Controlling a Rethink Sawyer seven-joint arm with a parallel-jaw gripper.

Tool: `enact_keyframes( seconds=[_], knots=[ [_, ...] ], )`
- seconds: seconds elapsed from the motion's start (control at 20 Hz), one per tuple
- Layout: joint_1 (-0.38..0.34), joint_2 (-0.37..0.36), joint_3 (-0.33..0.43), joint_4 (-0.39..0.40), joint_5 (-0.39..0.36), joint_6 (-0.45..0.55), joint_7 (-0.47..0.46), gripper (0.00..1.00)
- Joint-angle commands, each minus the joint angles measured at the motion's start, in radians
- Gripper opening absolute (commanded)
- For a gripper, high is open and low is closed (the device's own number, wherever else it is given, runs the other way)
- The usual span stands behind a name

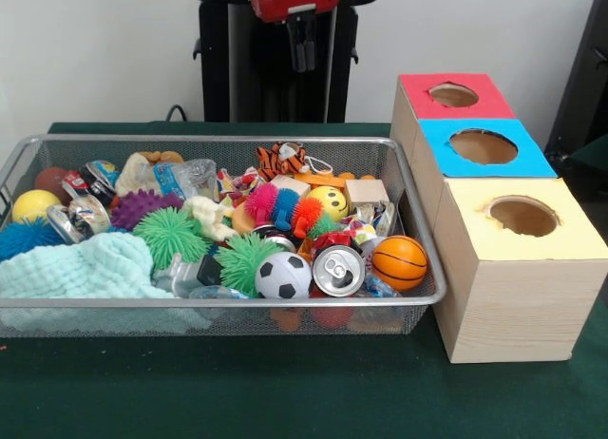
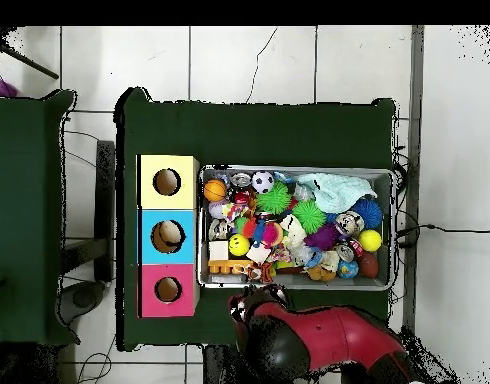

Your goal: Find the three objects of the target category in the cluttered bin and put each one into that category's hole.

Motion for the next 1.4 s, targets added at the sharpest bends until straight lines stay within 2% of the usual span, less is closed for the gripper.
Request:
enact_keyframes(
  seconds=[0.05, 0.45, 1.25, 1.4],
  knots=[
    [0.006, 0.034, 0.103, -0.115, -0.043, 0.148, -0.127, 0.0],
    [0.03, 0.037, 0.133, -0.158, -0.032, 0.199, -0.124, 0.0],
    [0.122, 0.121, 0.116, -0.345, -0.001, 0.374, -0.111, 0.0],
    [0.123, 0.127, 0.117, -0.357, 0.003, 0.388, -0.113, 0.0]
  ],
)
